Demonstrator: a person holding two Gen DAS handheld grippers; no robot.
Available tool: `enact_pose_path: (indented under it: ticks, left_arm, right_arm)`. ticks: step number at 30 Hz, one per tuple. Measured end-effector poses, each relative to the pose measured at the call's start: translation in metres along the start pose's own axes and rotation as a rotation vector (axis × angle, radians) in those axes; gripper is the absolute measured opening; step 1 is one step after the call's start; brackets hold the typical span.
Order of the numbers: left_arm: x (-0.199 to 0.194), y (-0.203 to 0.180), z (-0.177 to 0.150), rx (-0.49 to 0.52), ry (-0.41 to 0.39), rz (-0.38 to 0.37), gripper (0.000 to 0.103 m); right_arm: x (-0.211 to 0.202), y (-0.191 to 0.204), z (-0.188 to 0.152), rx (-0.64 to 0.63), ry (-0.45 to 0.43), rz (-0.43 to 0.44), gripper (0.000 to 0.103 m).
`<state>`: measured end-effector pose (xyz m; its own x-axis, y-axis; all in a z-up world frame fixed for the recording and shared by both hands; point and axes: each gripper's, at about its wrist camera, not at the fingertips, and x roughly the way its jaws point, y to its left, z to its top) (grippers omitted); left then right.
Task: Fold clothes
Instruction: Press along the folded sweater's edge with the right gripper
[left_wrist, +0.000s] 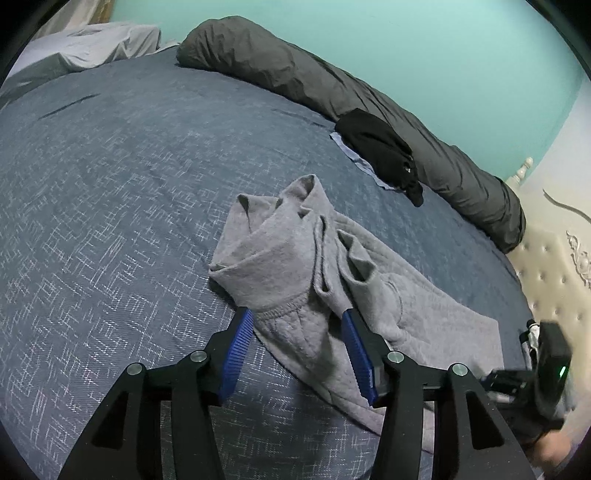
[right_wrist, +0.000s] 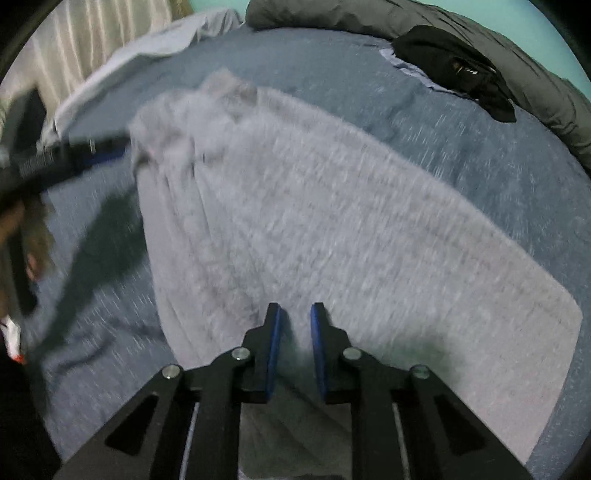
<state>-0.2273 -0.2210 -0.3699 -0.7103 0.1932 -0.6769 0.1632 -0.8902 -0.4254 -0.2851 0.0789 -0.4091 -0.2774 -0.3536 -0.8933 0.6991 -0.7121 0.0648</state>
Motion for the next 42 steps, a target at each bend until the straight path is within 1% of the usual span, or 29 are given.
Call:
enact_pose_path:
  ticks: [3, 5, 7, 11, 14, 16, 19, 21, 24, 28, 32, 34, 37, 40, 42]
  left_arm:
    - [0.000, 0.001, 0.000, -0.006, -0.001, 0.000, 0.054]
    - [-0.001, 0.002, 0.000, -0.011, -0.004, -0.001, 0.054]
    - [-0.001, 0.002, 0.000, -0.013, -0.005, -0.001, 0.054]
    - [-0.002, 0.002, 0.000, -0.013, -0.007, 0.000, 0.054]
    - [-0.003, 0.004, 0.001, -0.018, -0.009, 0.000, 0.054]
    - [-0.003, 0.005, 0.001, -0.021, -0.009, -0.001, 0.054]
    - [-0.004, 0.006, 0.000, -0.023, -0.007, -0.005, 0.054]
    - [-0.005, 0.007, 0.001, -0.024, -0.011, -0.005, 0.054]
    - [-0.006, 0.009, 0.002, -0.041, -0.014, -0.008, 0.054]
    - [-0.006, 0.007, 0.001, -0.029, -0.011, -0.010, 0.054]
    - [-0.006, 0.011, 0.002, -0.047, -0.012, -0.007, 0.054]
    - [-0.005, 0.011, 0.002, -0.043, -0.010, -0.006, 0.054]
    - [-0.006, 0.011, 0.003, -0.041, -0.013, -0.007, 0.054]
    - [-0.006, 0.012, 0.002, -0.050, -0.014, -0.005, 0.054]
    - [-0.006, 0.013, 0.002, -0.051, -0.013, 0.001, 0.054]
  right_arm:
    - [0.000, 0.000, -0.006, 0.030, -0.020, -0.007, 0.015]
    - [0.000, 0.006, -0.006, 0.010, -0.014, -0.033, 0.014]
    - [-0.007, 0.007, 0.002, 0.000, -0.021, -0.047, 0.013]
    - [-0.015, -0.002, 0.026, 0.109, -0.088, -0.027, 0.013]
    - [0.002, 0.008, 0.039, 0.124, -0.068, -0.017, 0.013]
    - [0.018, 0.015, 0.040, 0.127, -0.033, -0.048, 0.013]
    - [0.016, 0.009, 0.039, 0.210, -0.053, -0.034, 0.012]
    - [-0.001, 0.000, 0.035, 0.288, -0.094, -0.064, 0.012]
    - [-0.015, -0.009, 0.021, 0.389, -0.122, -0.091, 0.012]
    - [0.001, -0.007, 0.016, 0.410, -0.079, -0.133, 0.012]
    - [0.017, -0.005, 0.016, 0.421, -0.074, -0.200, 0.012]
    - [0.015, -0.005, 0.016, 0.444, -0.074, -0.203, 0.011]
    - [0.005, -0.009, 0.006, 0.517, -0.100, -0.196, 0.011]
    - [0.013, 0.002, -0.001, 0.477, -0.088, -0.239, 0.011]
    - [0.010, 0.003, -0.005, 0.481, -0.092, -0.231, 0.011]
